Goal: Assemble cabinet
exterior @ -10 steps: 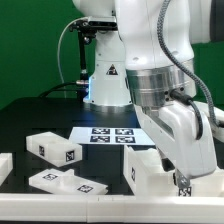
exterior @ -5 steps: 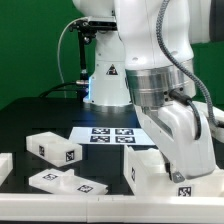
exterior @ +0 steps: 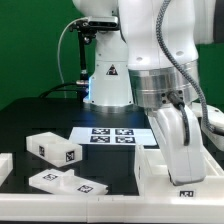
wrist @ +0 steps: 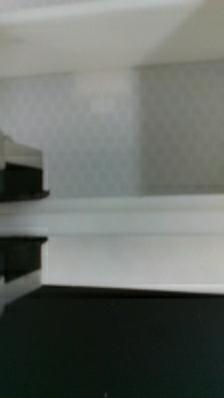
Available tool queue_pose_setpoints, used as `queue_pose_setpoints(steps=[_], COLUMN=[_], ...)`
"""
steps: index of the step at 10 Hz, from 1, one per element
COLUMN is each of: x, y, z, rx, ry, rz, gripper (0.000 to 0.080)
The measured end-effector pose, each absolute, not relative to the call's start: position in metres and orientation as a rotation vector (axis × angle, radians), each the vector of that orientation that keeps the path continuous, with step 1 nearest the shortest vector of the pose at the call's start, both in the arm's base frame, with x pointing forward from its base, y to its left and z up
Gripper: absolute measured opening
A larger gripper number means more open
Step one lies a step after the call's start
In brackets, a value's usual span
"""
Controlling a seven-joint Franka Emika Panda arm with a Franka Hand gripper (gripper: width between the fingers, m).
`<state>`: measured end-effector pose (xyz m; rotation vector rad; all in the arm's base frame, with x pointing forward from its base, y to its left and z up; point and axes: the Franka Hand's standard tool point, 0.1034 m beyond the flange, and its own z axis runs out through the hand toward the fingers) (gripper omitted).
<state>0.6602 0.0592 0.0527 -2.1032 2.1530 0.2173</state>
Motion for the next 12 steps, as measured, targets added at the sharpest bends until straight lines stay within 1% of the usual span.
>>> queue_pose_setpoints(steps=[4,5,6,7,8,9,10,11,12], x=[0.660,0.660,0.660,0.662,0.666,0.666,0.664,0.664,0.664], y=[0.059,0.059,0.059,0.054,0.039,0.024,0.011,0.004,0.007], z=[0.052,0.052,0.053,0.059,0.072,0.083,0.090,0.094,0.092], rx=[-2.097,-2.096,-2.098,-2.148,-2.209,-2.253,-2.317,-2.353,-2.343], ry=[2.159,2.159,2.157,2.094,2.013,1.952,1.870,1.818,1.834], rz=[0.220,0.219,0.219,0.203,0.170,0.143,0.124,0.114,0.116], gripper=[0.0084,0.0240,0.0376,0.0376,0.0562,0.0696,0.0696,0.0778,0.0793])
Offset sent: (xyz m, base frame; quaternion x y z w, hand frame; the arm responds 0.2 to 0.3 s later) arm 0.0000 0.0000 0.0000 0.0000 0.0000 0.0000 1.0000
